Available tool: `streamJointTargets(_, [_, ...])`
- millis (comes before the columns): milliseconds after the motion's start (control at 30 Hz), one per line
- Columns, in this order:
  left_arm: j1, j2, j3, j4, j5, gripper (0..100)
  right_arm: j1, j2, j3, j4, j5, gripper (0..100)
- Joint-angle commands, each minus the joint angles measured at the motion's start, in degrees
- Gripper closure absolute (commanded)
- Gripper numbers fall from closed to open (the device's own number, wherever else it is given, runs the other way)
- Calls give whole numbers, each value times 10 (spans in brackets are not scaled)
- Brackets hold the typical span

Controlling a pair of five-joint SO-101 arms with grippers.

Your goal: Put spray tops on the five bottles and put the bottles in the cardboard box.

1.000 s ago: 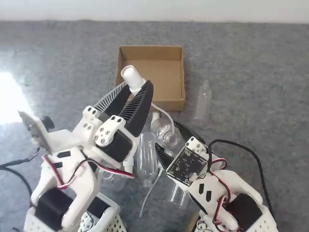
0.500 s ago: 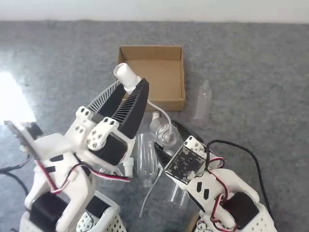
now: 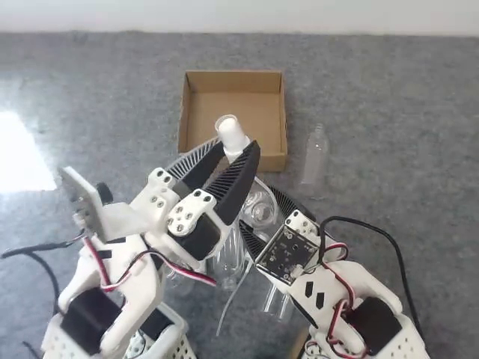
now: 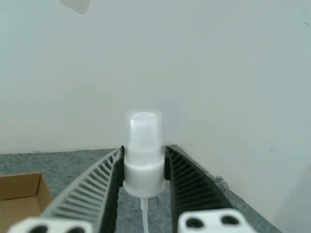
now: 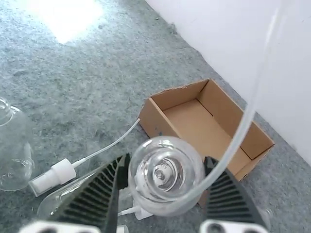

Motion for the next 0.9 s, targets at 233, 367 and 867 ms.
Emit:
streamJointTargets(233, [4, -40, -29, 15, -25, 988, 8, -9, -10, -12, 5, 877])
streamJointTargets(367, [4, -69, -25, 14, -25, 988, 7, -8, -10, -13, 5, 877])
streamJointTargets(867, [-29, -70, -10, 23, -25, 989, 7, -8, -9, -13, 4, 877])
